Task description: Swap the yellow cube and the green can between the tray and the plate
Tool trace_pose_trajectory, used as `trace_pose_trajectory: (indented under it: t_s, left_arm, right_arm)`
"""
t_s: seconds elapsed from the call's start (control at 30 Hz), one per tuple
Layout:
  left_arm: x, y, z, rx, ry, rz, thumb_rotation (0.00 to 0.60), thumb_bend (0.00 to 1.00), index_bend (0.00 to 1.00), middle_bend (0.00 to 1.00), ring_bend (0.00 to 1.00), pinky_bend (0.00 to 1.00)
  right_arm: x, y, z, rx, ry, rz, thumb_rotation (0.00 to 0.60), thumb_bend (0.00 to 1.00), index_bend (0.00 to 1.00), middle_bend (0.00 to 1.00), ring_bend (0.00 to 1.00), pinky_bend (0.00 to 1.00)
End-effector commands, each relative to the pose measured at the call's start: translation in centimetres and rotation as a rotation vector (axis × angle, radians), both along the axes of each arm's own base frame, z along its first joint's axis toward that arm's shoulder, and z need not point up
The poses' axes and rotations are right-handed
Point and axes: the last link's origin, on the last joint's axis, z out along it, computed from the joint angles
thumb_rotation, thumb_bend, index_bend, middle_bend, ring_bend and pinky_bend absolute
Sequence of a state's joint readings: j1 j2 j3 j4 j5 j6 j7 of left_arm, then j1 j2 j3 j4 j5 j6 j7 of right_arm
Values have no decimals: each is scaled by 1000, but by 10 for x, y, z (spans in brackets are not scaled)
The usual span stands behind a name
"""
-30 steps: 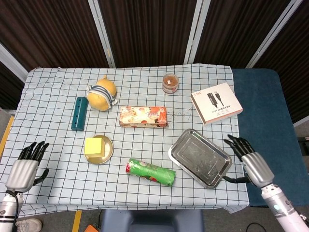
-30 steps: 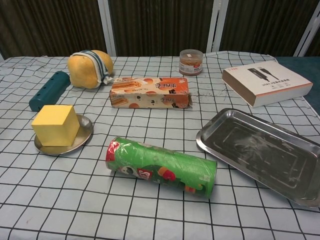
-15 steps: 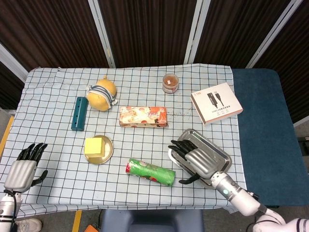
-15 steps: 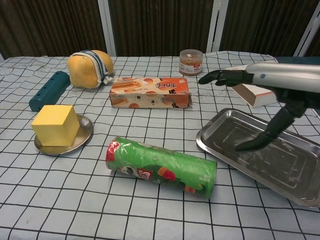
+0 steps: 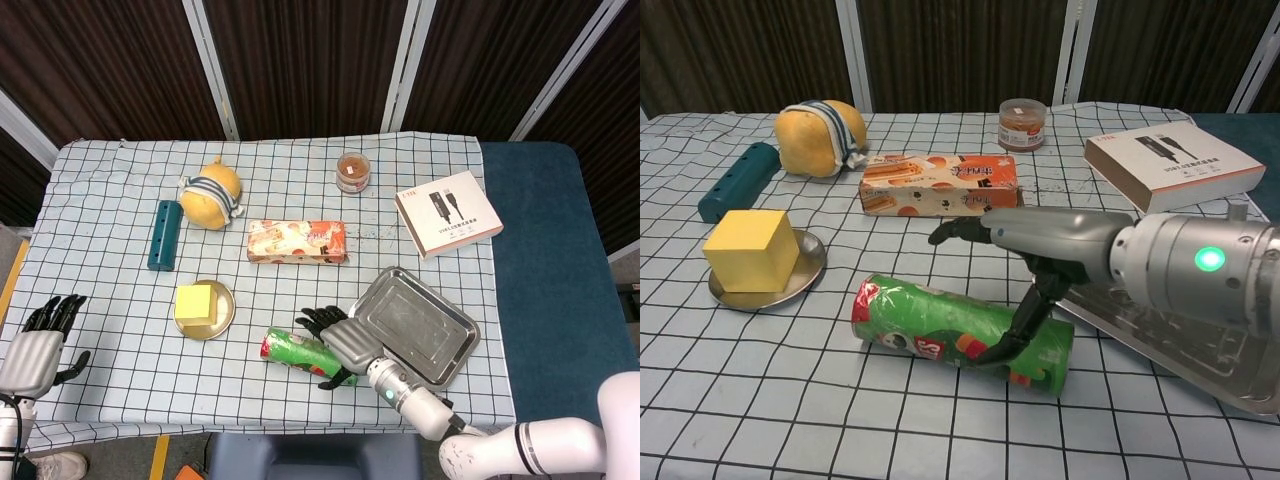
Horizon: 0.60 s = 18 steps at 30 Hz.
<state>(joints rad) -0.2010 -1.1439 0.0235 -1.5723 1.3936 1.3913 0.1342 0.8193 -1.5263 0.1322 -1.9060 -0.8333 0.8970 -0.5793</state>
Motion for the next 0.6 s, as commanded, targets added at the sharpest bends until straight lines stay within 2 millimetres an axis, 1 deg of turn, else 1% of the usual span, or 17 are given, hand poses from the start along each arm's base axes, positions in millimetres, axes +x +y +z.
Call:
trace_pose_trajectory:
  t_s: [0.03, 0.17, 0.27, 0.43, 0.57, 0.6]
  left_arm:
    - [-1, 0, 1, -5, -5, 11, 600, 357, 43, 78, 16, 157]
    - [-4, 0, 8, 16, -23, 34, 600, 357, 53, 78, 19, 156]
    - [-7, 0, 11, 23, -35, 54, 600, 358, 55, 79, 19, 157]
    - [-9, 1, 13, 19, -45, 67, 600, 357, 70, 82, 19, 157]
    - [-9, 1, 12, 9, -46, 67, 600, 356, 71, 83, 18, 157]
    - [-9, 1, 12, 6, -47, 67, 600, 356, 72, 83, 18, 156]
  right_arm:
    - [4, -2, -15, -6, 41, -3, 600, 93, 144, 118, 61, 88]
    - [6, -6, -24, -37, 62, -9, 600, 93, 171, 155, 77, 98]
    - [7, -9, -29, -59, 66, -18, 600, 92, 219, 196, 112, 133]
    - [8, -12, -38, -80, 71, -24, 600, 92, 331, 300, 222, 271]
    - [6, -14, -43, -96, 78, -22, 600, 92, 390, 332, 292, 333]
    - [6, -15, -44, -104, 80, -22, 600, 92, 415, 353, 329, 359]
